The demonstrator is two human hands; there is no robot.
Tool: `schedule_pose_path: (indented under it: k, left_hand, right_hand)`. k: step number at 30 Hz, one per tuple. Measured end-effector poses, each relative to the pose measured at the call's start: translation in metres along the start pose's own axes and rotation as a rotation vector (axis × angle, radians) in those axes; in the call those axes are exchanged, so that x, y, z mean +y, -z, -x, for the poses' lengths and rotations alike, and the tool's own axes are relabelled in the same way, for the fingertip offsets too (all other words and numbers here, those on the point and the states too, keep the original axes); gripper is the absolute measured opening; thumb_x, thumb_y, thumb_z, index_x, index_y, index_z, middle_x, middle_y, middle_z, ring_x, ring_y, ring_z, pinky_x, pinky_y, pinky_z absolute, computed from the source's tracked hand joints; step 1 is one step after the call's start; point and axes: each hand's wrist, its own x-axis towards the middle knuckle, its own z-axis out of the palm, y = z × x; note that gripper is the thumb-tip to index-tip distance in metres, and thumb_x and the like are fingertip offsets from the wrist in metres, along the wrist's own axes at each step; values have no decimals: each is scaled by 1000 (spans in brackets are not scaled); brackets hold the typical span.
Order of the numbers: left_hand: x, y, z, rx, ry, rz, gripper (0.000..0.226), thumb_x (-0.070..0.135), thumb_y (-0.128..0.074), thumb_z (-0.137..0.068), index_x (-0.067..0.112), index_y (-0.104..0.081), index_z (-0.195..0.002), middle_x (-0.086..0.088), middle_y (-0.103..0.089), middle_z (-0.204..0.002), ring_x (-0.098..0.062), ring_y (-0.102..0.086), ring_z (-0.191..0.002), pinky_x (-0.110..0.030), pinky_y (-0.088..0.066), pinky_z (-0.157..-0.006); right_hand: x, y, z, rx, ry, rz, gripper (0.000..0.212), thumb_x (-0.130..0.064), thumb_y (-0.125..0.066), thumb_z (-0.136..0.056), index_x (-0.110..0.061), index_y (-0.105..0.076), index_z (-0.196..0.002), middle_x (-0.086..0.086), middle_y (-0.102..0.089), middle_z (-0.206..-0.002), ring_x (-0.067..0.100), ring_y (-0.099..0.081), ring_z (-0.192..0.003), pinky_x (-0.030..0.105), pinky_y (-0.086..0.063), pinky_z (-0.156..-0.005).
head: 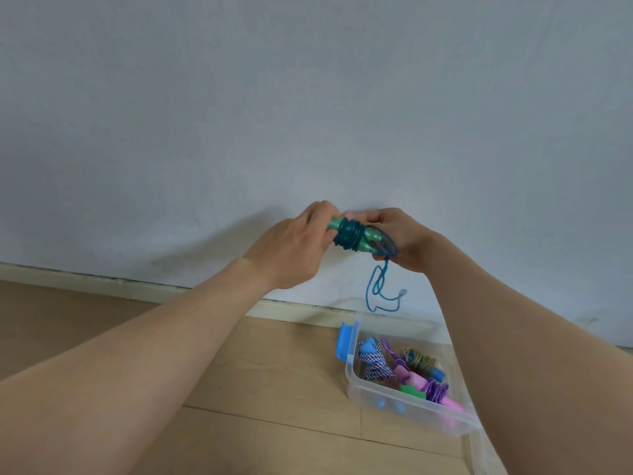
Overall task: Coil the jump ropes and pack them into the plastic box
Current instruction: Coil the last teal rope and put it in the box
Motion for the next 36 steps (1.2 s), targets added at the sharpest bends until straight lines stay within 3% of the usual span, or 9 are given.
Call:
schedule_pose_path:
  k: [2,7,12,17,20,23,27,32,36]
  left_hand:
    - [6,1,-5,106,49,106,14,20,-38,-106,11,-42,-117,-5,-54,-101,-36,-53,-71,-42,-44,-62]
    - [10,-1,-18,262,257,-21,22,26,-35,-110,10,-45,-120,-10,-59,-109,-43,-58,-77,-50,-50,-64]
    - [-17,-8,-5,-18,353,-413,19,17,-48,-105,21,-40,-121,-6,-47,-103,-34,-55,-63,-38,-39,-47]
    - [-27,-10,4,-229,204,-318,15,23,-42,-109,31,-40,-122,5,-41,-107,-29,-52,-65,-36,-38,-48]
    - [-20,-9,-1,-185,139,-165,20,30,-34,-111,32,-42,-129,6,-44,-112,-31,-55,-70,-46,-51,-59]
    - [-12,-8,-3,-87,126,38,19,32,-31,-110,30,-44,-124,4,-45,-108,-31,-56,-75,-49,-52,-70]
    - [-6,-9,-9,68,119,215,18,26,-32,-111,22,-47,-121,1,-48,-108,-27,-54,-84,-44,-49,-78]
    - [-4,-13,-22,296,285,302,14,22,-36,-110,14,-48,-108,-3,-56,-101,-23,-55,-88,-37,-42,-75]
    - [-4,-20,-28,311,461,220,17,25,-37,-109,12,-47,-108,-9,-60,-105,-32,-62,-90,-40,-43,-73]
  right_hand:
    - [-3,-2,3,-99,-33,-38,22,-10,-54,-105,-14,-65,-86,-2,-38,-64,12,-27,-59,27,-21,-55]
    - [-13,-15,7,-276,-233,-71,37,-43,-41,-112,-17,-58,-92,-6,-29,-67,12,-23,-58,24,-23,-53]
    - [-22,-21,10,-372,-300,-101,33,-33,-38,-111,-20,-55,-86,-9,-27,-62,8,-24,-50,20,-28,-45]
    - [-27,-12,5,-57,-168,-158,21,-27,-57,-98,-13,-67,-86,-7,-28,-56,13,-25,-47,25,-28,-47]
    - [-14,-8,3,112,-60,-48,25,-26,-73,-94,-1,-77,-89,0,-42,-56,15,-37,-51,27,-35,-48]
    - [-4,-2,3,166,33,-35,19,-30,-83,-89,-11,-85,-94,5,-61,-68,16,-46,-57,27,-37,-50]
    - [1,4,4,31,23,-175,15,-10,-65,-101,-9,-77,-92,5,-47,-69,12,-32,-54,25,-26,-51]
    - [-2,-10,5,-151,-169,-103,39,-45,-64,-102,-10,-76,-114,0,-54,-76,10,-31,-57,22,-25,-50]
    - [-11,-22,2,-233,-276,-42,46,-51,-57,-105,-10,-76,-115,3,-58,-86,11,-29,-58,23,-24,-53]
